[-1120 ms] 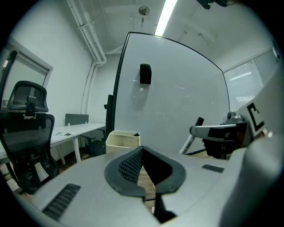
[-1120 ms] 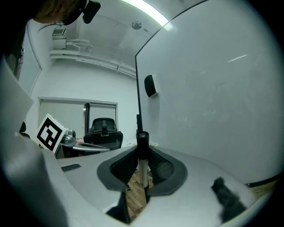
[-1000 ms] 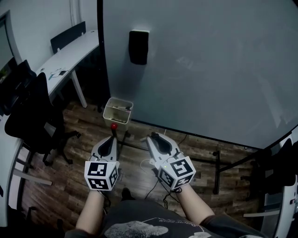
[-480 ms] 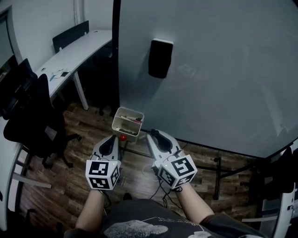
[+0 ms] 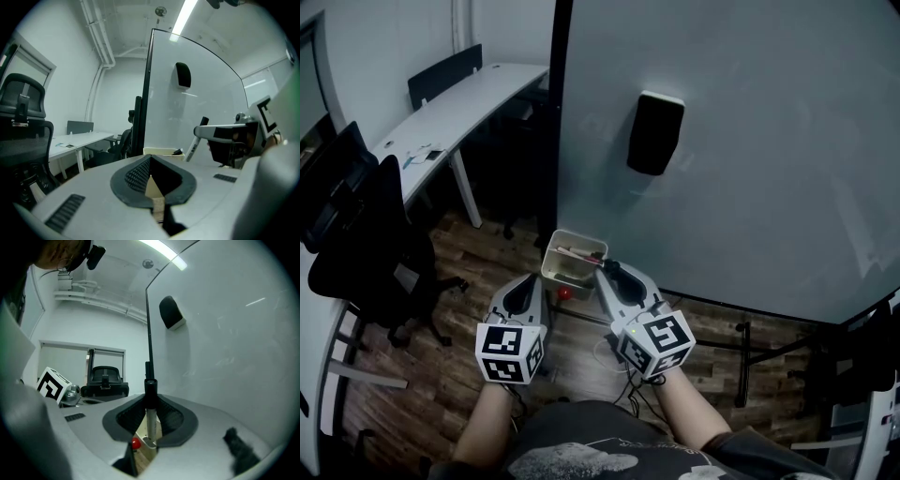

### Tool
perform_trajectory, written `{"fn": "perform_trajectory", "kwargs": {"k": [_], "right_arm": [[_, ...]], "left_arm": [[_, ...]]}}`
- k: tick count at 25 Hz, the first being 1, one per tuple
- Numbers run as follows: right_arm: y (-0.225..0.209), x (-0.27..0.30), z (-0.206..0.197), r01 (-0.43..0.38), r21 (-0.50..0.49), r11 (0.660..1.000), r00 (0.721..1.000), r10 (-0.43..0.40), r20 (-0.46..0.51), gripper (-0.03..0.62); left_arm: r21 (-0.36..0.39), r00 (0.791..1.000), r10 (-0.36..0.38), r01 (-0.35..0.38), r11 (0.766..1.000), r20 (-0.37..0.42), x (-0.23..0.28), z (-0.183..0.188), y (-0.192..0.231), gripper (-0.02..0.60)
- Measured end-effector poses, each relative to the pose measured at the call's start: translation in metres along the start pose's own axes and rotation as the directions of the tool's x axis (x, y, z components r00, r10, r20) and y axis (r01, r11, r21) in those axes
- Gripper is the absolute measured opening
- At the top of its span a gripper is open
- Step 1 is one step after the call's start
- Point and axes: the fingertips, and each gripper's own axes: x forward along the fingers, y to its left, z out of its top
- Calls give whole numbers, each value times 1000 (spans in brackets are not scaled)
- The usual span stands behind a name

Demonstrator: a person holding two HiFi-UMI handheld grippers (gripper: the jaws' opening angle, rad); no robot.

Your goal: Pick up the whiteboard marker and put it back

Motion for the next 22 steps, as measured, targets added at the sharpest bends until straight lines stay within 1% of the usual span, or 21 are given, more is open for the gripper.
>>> {"fn": "perform_trajectory", "kwargs": {"k": [6,12,15,22], "right_arm": [[2,17,-26,9,4,1000,998,-9,-56,80],[-5,22,-44,39,10,999,996,-38,-76,80],[-5,22,-50,41,10,999,995,-40,-91,81],[-4,21,-51,53,21,998,996,-51,-74,81]], "left_arm": [[0,1000,-20,20,1000,-12,9,-5,12,12],[-5,999,-38,38,999,-27,16,-12,19,12],[8,998,-52,52,999,-30,20,-11,18,12],[18,997,-65,66,998,-37,17,-13,15,12]]}}
